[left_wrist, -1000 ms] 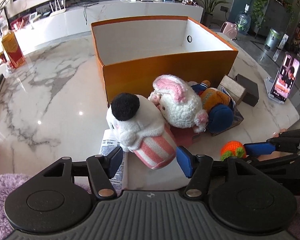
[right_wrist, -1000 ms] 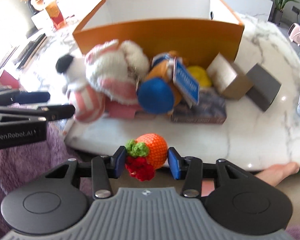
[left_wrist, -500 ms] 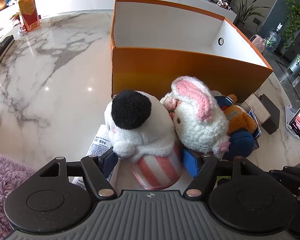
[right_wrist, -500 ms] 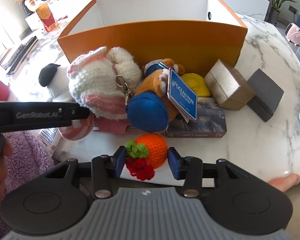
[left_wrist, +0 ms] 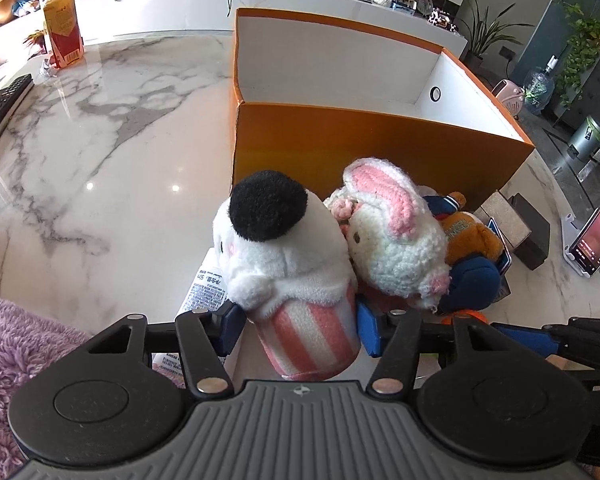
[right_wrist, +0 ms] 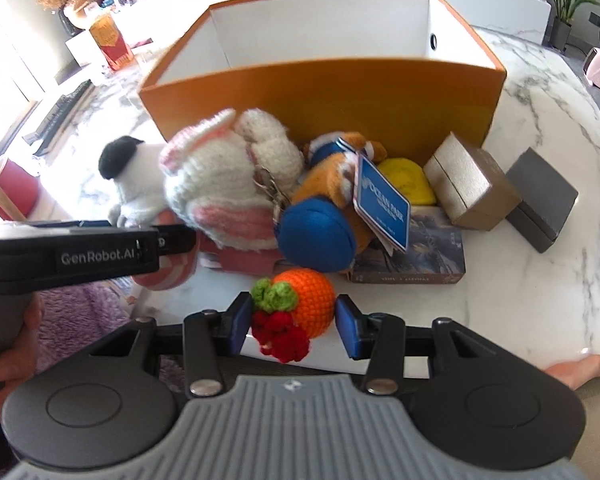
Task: Organize objects
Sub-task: 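Grasp the white dog plush with the left gripper while the right gripper carries the strawberry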
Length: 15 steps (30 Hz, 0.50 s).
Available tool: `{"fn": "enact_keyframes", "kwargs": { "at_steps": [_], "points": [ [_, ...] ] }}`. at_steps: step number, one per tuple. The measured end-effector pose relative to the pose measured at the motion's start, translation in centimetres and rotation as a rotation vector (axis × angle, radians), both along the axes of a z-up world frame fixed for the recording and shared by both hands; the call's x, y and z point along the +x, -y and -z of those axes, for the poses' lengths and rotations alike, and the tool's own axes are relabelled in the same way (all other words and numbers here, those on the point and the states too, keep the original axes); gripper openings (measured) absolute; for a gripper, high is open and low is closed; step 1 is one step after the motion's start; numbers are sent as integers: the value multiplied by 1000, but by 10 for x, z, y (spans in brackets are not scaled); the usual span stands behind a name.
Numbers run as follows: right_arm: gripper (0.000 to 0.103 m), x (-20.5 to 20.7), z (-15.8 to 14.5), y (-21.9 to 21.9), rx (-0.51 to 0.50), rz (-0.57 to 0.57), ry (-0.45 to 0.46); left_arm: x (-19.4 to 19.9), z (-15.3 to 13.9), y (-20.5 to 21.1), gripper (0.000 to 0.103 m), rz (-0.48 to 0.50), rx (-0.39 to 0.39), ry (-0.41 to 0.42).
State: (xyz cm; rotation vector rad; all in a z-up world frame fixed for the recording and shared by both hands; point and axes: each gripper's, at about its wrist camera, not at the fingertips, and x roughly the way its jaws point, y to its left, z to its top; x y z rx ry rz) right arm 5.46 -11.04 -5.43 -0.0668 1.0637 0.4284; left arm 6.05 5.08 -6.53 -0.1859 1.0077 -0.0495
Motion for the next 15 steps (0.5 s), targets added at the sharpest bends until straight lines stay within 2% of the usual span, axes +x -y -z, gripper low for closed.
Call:
{"fn": "enact_keyframes", "kwargs": {
  "at_steps": [9, 15],
  "points": [
    [47, -12, -45, -3, 58, -44, 96, -26, -49, -8, 66, 19, -21, 97],
    [47, -5, -80, 0, 88, -45, 199, -22, -88, -5, 66, 72, -23, 195]
  ]
}}
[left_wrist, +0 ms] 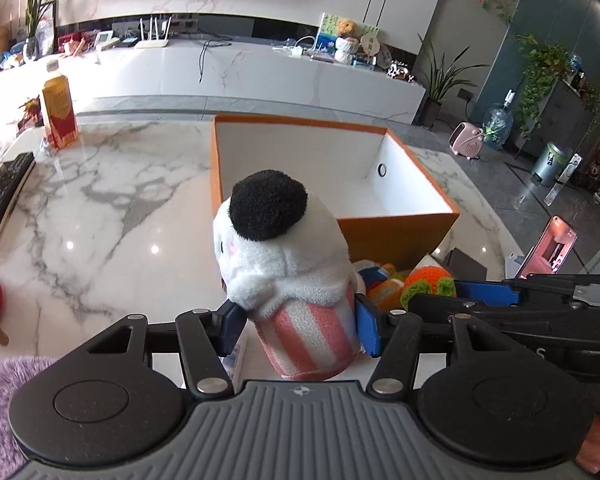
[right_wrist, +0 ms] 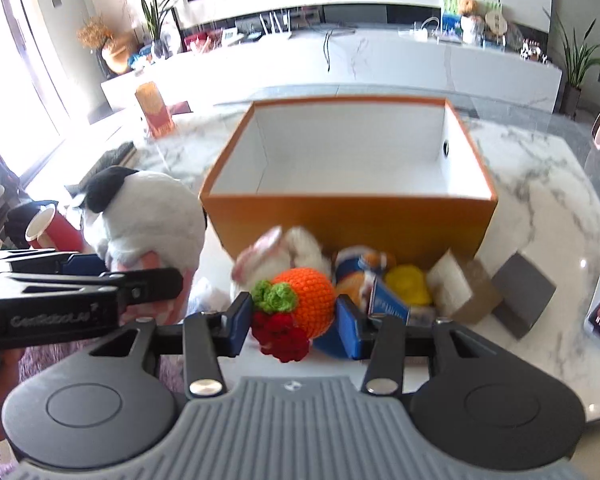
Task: Organize objects
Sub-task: 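Grasp the white dog plush with the left gripper while the right gripper carries the strawberry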
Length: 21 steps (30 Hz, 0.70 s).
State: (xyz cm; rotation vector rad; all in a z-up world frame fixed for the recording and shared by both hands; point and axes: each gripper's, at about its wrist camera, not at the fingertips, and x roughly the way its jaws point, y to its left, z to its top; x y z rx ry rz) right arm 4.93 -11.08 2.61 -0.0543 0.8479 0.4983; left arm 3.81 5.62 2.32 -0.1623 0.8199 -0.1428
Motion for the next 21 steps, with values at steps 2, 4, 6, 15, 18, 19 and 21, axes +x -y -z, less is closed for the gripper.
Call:
{"fn": "enact_keyframes", "kwargs": {
  "at_steps": [2, 4, 6, 15, 18, 19, 21],
  "points": [
    [47, 9, -10, 2, 10, 14, 25, 9, -10, 0, 66, 12, -4, 17],
    [48, 20, -19, 5, 24, 31, 48, 19, -18, 0, 66, 23, -4, 32],
    [47, 34, -25, 7, 40, 54, 63, 32, -25, 2, 66, 38, 2, 50],
    [48, 108, -23, 13, 93, 132, 46, 103, -13, 21, 66, 91, 53, -5],
    [48, 133, -8, 11, 93, 141, 1, 125, 5, 26, 66, 99, 59, -60],
    [47, 140, -2, 11, 92, 144, -18, 132, 11, 26, 66, 98, 57, -83],
    [47, 153, 9, 10, 90, 148, -48, 143, 24, 26, 66, 99, 53, -132]
  ]
}}
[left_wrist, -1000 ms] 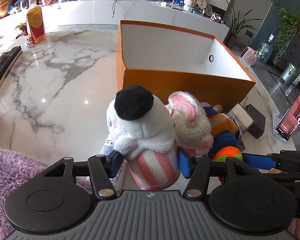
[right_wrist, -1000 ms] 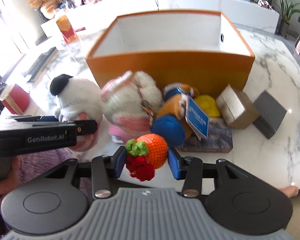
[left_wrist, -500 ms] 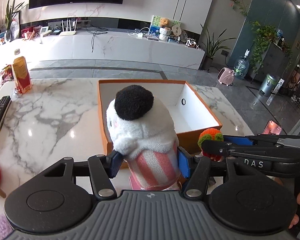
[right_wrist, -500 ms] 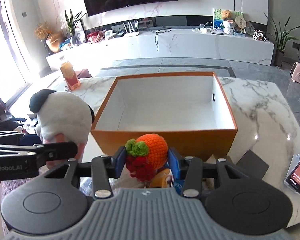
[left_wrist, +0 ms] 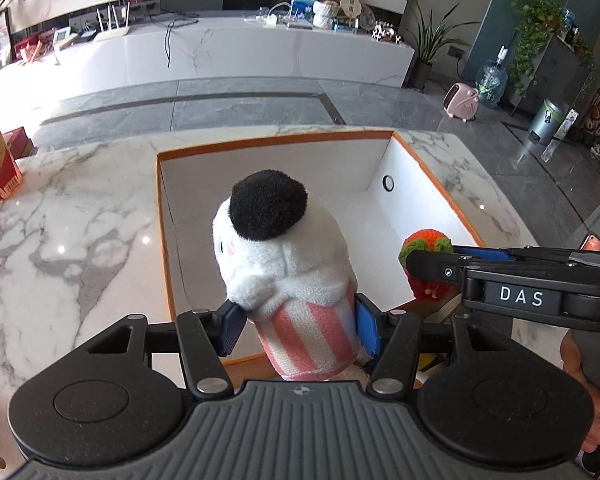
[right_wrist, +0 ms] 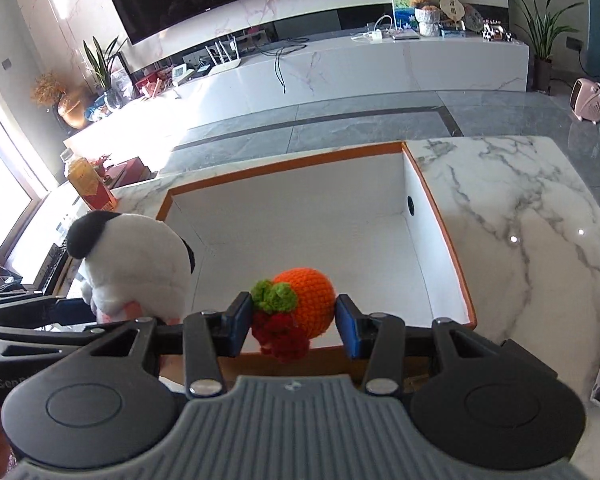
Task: Organize objects
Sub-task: 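Lower the dog plush and strawberry into the box with both grippers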
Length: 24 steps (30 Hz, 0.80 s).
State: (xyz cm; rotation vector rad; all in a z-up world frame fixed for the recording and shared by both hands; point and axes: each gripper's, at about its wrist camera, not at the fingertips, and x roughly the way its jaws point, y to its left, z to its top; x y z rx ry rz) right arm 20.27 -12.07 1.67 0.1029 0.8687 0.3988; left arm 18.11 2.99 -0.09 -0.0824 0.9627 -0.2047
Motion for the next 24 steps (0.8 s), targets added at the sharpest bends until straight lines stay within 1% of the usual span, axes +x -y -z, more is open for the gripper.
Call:
{"fn": "enact_keyframes", "kwargs": {
  "at_steps": [4, 10, 14, 17, 22, 24],
  "points": [
    [47, 18, 19, -4, 1, 7, -53, 14, 6, -4, 66, -2, -29, -32],
    [47, 39, 38, -9, 13, 20, -111, 31, 13, 4, 65, 0, 36, -57],
    [47, 49, 45, -9, 17, 29, -124, 40, 25, 2, 65, -26, 47, -81],
    [47, 56, 47, -9, 24, 40, -130, 45, 34, 1, 65, -34, 75, -78],
    [47, 66, 51, -10, 37, 42, -152, 50, 47, 0, 65, -45, 105, -125],
    [47, 68, 53, -13, 41, 36, -168, 53, 51, 2, 65, -54, 140, -149]
  ]
}}
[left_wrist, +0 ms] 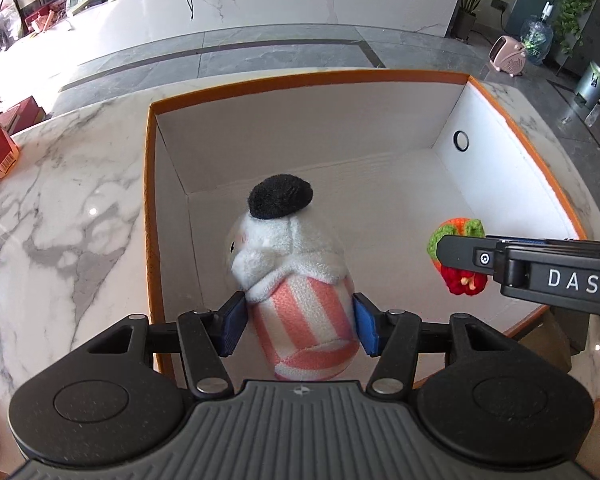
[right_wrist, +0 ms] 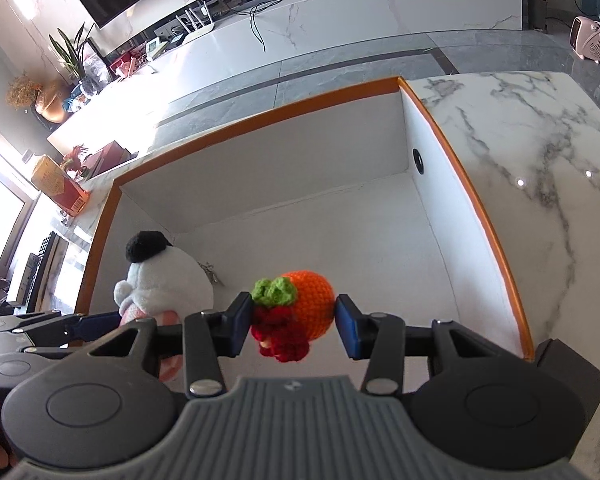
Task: Organize objects
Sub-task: 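Lower the dog plush and strawberry into the box with both grippers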
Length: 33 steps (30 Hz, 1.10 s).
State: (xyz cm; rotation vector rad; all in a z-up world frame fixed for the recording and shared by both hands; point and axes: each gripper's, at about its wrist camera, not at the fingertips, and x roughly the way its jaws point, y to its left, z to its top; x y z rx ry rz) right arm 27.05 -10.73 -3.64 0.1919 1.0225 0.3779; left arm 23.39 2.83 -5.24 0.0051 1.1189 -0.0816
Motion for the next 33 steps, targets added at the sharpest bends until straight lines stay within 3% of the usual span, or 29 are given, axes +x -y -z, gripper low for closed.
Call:
{"fn": "enact_keyframes", "kwargs": {
  "at_steps": [6, 13, 20, 26, 29, 33],
  "points": [
    [47, 10, 10, -16, 42, -32, -69, 10, 3, 10, 67, 22, 104, -65],
    [47, 18, 19, -39, 74, -54, -131, 12, 4, 14, 71, 73, 144, -134],
    [47, 23, 31, -55, 19, -44, -151, -1, -11, 0, 78, 113, 85, -101],
    [48, 25, 32, -65, -70, -35, -136, -27, -46, -24, 77, 140, -55, 33],
    [48, 24, 31, -74, -157, -46, -101, -28, -53, -40, 73, 81, -84, 72],
    [48, 24, 35, -81, -166, -50, -137, -19, -37, -53, 56, 14, -95, 28]
  ]
}}
